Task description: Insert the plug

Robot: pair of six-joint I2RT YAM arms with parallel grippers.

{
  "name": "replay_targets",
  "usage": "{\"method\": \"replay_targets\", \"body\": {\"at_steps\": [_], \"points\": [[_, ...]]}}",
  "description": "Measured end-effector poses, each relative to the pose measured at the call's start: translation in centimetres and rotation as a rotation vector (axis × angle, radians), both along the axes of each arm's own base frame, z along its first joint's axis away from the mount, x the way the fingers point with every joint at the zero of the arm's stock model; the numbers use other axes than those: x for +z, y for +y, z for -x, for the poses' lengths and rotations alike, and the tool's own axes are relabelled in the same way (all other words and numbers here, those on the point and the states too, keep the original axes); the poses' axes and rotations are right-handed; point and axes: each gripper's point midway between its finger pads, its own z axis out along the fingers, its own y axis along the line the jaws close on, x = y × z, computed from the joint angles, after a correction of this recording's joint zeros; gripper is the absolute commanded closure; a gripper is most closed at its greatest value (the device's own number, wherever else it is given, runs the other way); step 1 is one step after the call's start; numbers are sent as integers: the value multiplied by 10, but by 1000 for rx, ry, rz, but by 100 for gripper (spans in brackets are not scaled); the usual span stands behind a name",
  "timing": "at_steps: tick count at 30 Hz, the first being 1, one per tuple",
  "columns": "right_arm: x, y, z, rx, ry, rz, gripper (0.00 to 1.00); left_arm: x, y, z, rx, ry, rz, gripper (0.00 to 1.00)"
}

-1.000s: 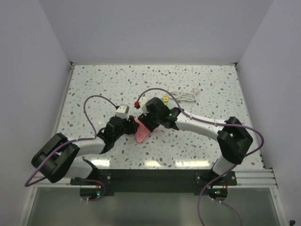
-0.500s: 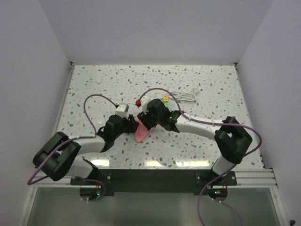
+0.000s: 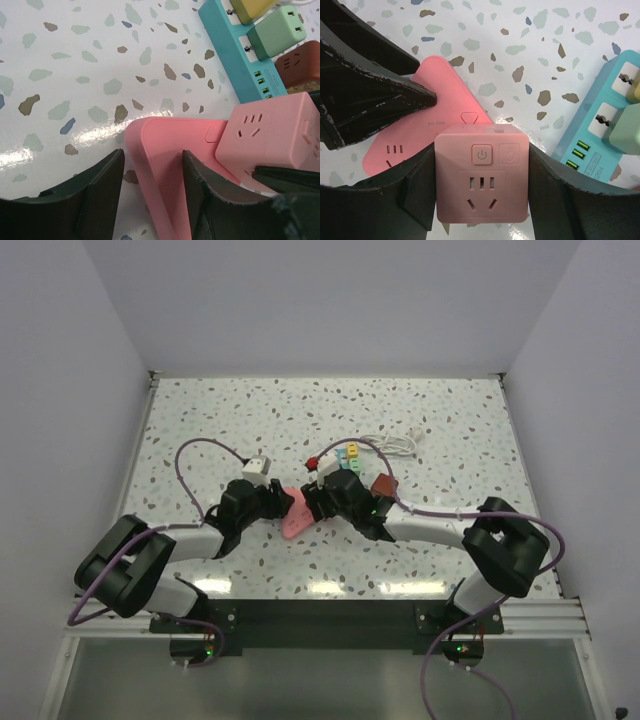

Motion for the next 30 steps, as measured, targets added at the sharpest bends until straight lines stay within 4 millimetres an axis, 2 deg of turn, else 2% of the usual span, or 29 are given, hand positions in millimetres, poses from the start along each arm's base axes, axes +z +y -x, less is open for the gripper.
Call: {"method": "replay_targets", "body": {"at_steps": [15, 30], "points": [[-11, 1, -5, -82, -63, -104, 100, 0, 1, -5, 4, -4, 9, 48], [-17, 11, 3, -220, -159, -204, 100, 0, -1, -11, 8, -1, 7, 50]]}}
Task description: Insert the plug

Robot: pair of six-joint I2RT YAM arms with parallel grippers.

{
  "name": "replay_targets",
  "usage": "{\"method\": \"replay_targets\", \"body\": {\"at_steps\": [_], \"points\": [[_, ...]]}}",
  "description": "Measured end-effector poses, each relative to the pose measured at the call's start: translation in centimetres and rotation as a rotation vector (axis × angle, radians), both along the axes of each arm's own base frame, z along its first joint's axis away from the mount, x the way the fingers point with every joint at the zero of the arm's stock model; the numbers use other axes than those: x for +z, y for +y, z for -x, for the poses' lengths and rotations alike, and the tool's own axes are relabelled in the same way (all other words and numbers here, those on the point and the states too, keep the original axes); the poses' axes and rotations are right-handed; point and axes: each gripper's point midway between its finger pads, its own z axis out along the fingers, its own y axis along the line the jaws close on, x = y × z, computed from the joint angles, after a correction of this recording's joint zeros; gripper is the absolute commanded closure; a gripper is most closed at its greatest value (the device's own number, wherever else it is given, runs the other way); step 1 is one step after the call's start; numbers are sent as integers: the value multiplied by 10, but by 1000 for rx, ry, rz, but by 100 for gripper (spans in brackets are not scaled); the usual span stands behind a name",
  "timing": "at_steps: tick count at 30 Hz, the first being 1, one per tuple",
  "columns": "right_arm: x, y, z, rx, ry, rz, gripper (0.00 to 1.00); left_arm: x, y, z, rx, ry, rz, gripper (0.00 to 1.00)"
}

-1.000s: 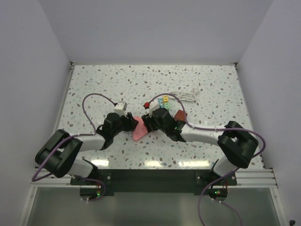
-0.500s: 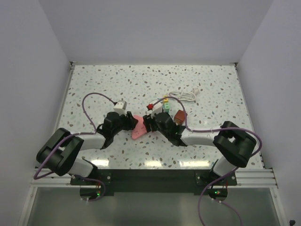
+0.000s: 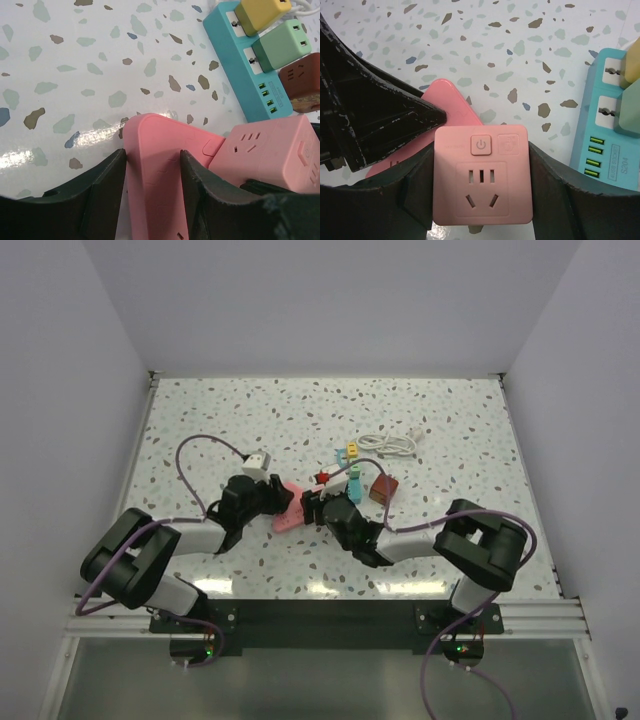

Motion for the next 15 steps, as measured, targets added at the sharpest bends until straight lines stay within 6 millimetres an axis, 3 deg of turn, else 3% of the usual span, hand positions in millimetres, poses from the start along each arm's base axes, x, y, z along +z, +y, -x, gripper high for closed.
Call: {"method": "replay_targets", "body": {"at_steps": [15], "points": [[-9, 9, 10, -122, -52, -75, 100, 1, 6, -8, 26, -8, 7, 53]]}}
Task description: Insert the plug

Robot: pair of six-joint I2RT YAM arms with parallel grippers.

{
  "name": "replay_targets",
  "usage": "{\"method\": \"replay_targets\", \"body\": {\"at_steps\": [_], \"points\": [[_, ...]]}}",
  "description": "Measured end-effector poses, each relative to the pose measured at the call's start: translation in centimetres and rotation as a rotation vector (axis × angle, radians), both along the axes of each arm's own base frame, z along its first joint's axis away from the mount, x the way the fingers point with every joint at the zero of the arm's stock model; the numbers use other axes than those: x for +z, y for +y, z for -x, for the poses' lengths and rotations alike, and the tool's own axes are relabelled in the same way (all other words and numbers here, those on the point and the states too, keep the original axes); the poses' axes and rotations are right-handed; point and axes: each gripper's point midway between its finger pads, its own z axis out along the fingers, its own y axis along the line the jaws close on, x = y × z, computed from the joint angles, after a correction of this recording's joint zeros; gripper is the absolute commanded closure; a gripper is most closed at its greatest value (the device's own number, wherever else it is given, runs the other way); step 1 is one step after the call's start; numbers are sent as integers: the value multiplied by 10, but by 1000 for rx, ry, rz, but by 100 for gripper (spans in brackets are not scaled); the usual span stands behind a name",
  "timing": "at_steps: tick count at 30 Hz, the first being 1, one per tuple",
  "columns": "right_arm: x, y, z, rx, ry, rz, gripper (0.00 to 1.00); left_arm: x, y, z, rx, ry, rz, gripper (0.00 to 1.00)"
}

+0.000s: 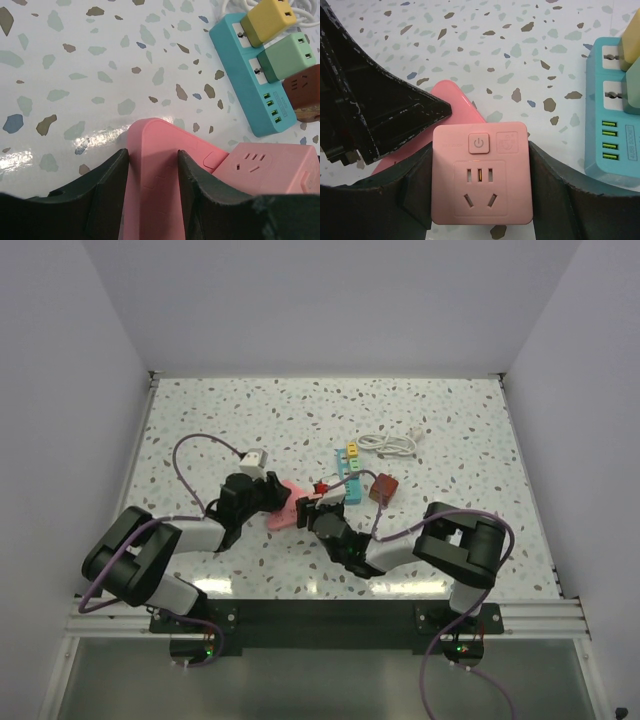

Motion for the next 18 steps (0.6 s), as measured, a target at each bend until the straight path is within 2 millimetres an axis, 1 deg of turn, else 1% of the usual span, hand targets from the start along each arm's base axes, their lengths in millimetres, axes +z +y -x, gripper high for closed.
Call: {"method": "replay_targets", "body": {"at_steps": [7, 10, 15, 18], "points": [[-3, 5, -1, -38, -17, -3, 100, 1, 1, -3, 6, -5, 2, 55], [-5, 11, -3, -42, -24, -17, 100, 1, 3, -4, 11, -8, 2, 55], [-7, 21, -7, -44, -30, -46, 100, 2, 10, -8, 42, -16, -9, 55], [-8, 25, -8, -48, -33, -74, 100, 3, 12, -9, 55, -18, -13, 55]]}}
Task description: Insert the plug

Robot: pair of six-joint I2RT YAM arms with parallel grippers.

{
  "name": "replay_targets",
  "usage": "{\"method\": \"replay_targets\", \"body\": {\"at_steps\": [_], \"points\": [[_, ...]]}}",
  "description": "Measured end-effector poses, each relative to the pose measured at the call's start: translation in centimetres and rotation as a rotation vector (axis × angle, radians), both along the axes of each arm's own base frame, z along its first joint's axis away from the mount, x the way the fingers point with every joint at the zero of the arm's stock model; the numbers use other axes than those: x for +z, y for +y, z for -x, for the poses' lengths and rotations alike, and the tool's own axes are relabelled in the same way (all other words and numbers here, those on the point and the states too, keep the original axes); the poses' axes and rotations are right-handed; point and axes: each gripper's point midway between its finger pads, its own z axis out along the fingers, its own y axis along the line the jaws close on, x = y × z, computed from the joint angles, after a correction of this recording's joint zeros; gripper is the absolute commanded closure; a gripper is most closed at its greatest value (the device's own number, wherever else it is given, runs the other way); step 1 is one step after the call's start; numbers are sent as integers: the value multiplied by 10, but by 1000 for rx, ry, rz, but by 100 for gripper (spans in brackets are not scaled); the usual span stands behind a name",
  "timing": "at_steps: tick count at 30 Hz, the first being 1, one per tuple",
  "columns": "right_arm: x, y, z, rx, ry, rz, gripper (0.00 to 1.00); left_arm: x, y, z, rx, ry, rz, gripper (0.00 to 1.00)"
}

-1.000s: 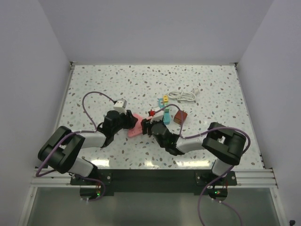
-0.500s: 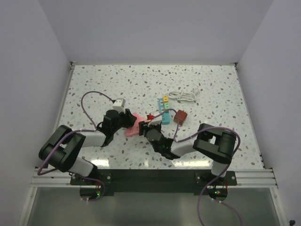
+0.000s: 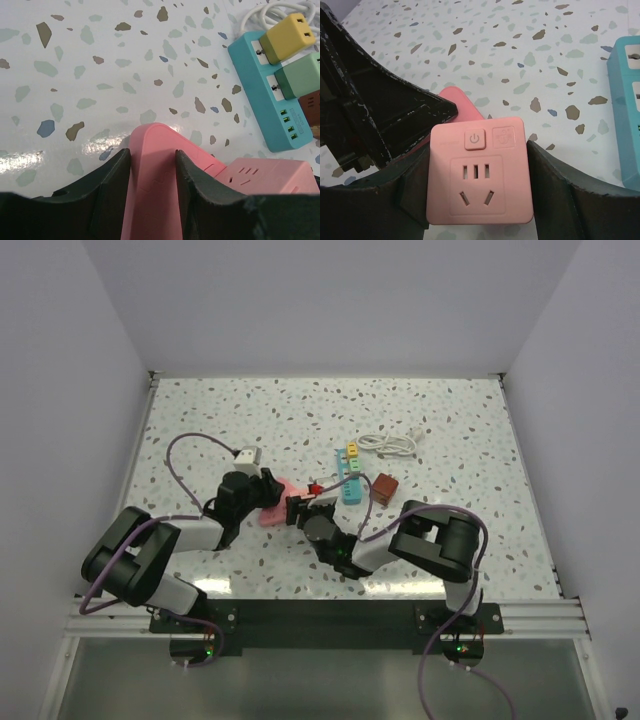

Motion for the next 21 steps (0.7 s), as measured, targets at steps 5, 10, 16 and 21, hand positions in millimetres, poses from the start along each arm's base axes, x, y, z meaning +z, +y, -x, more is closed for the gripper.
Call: {"method": "replay_targets", "body": {"at_steps": [5, 10, 16, 21], "points": [[-1, 1, -1, -10, -3, -45, 100, 0, 1, 0, 4, -1, -1, 56], [-1, 1, -1, -20, 8, -66, 100, 1, 1, 0, 4, -3, -2, 51], [4, -1, -1, -6, 64, -34, 100, -2, 4, 12, -13, 26, -15, 41], [8, -13, -5, 34, 148, 19, 100, -4, 3, 26, -41, 46, -6, 41]]}}
